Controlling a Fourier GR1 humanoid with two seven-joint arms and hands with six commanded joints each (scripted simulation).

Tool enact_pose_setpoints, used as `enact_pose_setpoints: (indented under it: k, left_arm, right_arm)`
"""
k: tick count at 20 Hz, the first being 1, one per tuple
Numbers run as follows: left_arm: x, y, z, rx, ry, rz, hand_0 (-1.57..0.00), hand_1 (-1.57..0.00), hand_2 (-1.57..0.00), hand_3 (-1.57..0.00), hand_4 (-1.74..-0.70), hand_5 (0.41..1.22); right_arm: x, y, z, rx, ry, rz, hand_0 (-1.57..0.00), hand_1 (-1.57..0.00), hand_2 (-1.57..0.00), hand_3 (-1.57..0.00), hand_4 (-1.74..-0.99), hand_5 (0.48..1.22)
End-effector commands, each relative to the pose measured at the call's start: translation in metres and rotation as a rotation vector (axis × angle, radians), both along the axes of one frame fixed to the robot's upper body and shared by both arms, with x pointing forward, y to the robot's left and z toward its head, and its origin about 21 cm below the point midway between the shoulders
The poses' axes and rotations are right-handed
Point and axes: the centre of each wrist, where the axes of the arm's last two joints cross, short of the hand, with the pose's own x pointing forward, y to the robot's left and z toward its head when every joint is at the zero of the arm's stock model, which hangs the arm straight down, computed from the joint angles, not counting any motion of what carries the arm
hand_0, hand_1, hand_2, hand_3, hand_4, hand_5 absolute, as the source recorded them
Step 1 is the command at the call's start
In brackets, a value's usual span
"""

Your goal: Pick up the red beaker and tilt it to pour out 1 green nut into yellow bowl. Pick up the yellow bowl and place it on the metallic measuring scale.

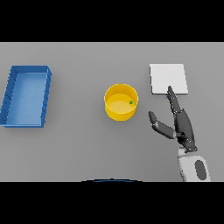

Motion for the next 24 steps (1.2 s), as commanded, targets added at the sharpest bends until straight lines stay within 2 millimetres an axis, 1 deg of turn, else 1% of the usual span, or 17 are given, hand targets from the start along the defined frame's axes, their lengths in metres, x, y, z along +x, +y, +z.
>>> enact_pose_setpoints:
  k: [1,3,5,6,9,11,13,14,15,17,18,19,20,21,22,23,24]
  left_arm:
    - [-0.003,0.008,-0.01,-0.058,-0.011,0.043,-1.57,-1.57,-1.57,-1.56,-1.74,1.221]
    - [-0.008,0.019,-0.03,-0.167,0.002,0.146,-1.57,-1.57,-1.57,-1.57,-1.74,1.221]
    - [-0.017,0.03,-0.055,-0.243,0.022,0.203,-1.57,-1.57,-1.57,-1.57,-1.74,1.221]
    - [-0.024,0.035,-0.07,-0.274,0.029,0.219,-1.57,-1.57,-1.57,-1.57,-1.74,1.221]
    - [-0.05,0.04,-0.116,-0.338,0.033,0.249,-1.57,-1.57,-1.57,-1.57,-1.74,1.221]
    - [-0.066,0.041,-0.135,-0.38,0.043,0.276,-1.57,-1.57,-1.57,-1.57,-1.74,1.221]
    - [-0.08,0.034,-0.144,-0.404,0.043,0.28,-1.57,-1.57,-1.57,-1.57,-1.74,1.151]
    - [-0.086,0.029,-0.152,-0.418,0.052,0.285,-1.57,-1.57,-1.57,-1.57,-1.74,1.098]
    - [-0.092,0.029,-0.155,-0.423,0.065,0.311,-1.57,-1.57,-1.57,-1.57,-1.74,1.05]
    - [-0.099,0.028,-0.158,-0.441,0.074,0.329,-1.57,-1.57,-1.57,-1.57,-1.74,0.925]
    - [-0.101,0.026,-0.155,-0.453,0.088,0.338,-1.57,-1.57,-1.57,-1.57,-1.66,0.868]
    - [-0.105,0.025,-0.154,-0.449,0.102,0.327,-1.57,-1.57,-1.53,-1.53,-1.52,0.818]
    - [-0.108,0.025,-0.15,-0.443,0.116,0.263,-1.47,-1.34,-1.28,-1.32,-1.37,0.774]
    - [-0.111,0.027,-0.145,-0.459,0.139,0.227,-1.17,-1.07,-1.02,-1.05,-1.23,0.737]
    - [-0.112,0.028,-0.143,-0.486,0.169,0.199,-0.94,-0.86,-0.82,-0.84,-1.13,0.705]
    - [-0.114,0.028,-0.142,-0.523,0.187,0.169,-0.75,-0.69,-0.65,-0.67,-1.05,0.683]
    - [-0.116,0.035,-0.142,-0.488,0.217,0.17,-0.6,-0.55,-0.52,-0.54,-0.98,0.664]
  right_arm:
    - [-0.001,-0.003,0.003,-0.003,-0.007,0.008,0.0,0.0,0.0,0.0,-1.134,0.632]
    - [-0.002,-0.002,0.005,-0.001,-0.005,0.018,0.0,0.0,0.0,0.0,-1.138,0.648]
    - [-0.002,-0.004,0.002,0.003,0.015,0.014,0.0,0.0,0.0,0.0,-1.129,0.659]
    - [-0.002,-0.004,0.001,0.011,0.013,0.016,0.0,0.0,0.0,0.0,-1.127,0.664]
    - [-0.002,-0.005,0.0,-0.004,-0.01,0.017,0.0,0.0,0.0,0.0,-1.151,0.676]
    - [-0.005,-0.004,-0.002,-0.016,-0.005,0.024,0.0,0.0,0.0,0.0,-1.166,0.676]
    - [-0.005,-0.003,-0.003,-0.01,-0.001,0.024,0.0,0.0,0.0,0.0,-1.174,0.676]
    - [-0.003,-0.006,-0.003,-0.01,0.002,0.018,0.0,0.0,0.0,0.0,-1.171,0.677]
    - [-0.005,-0.003,-0.003,-0.004,-0.014,0.024,0.0,0.0,0.0,0.0,-1.167,0.675]
    - [-0.001,-0.004,-0.001,-0.008,0.001,0.01,0.0,0.0,0.0,0.0,-1.157,0.671]
    - [-0.003,-0.005,-0.003,-0.003,0.001,0.016,0.0,0.0,0.0,0.0,-1.155,0.669]
    - [-0.004,-0.002,-0.003,0.005,0.001,0.02,0.0,0.0,0.0,0.0,-1.155,0.67]
    - [-0.003,0.0,-0.002,0.01,0.004,0.021,0.0,0.0,0.0,0.0,-1.153,0.67]
    - [-0.003,-0.004,-0.004,0.002,0.01,0.013,0.0,0.0,0.0,0.0,-1.151,0.67]
    - [-0.003,-0.005,-0.002,-0.005,0.0,0.015,0.0,0.0,0.0,0.0,-1.149,0.67]
    - [-0.003,-0.004,-0.004,-0.001,-0.001,0.016,0.0,0.0,0.0,0.0,-1.15,0.671]
    - [-0.007,-0.005,-0.002,0.007,-0.012,0.021,0.0,0.0,0.0,0.0,-1.153,0.67]
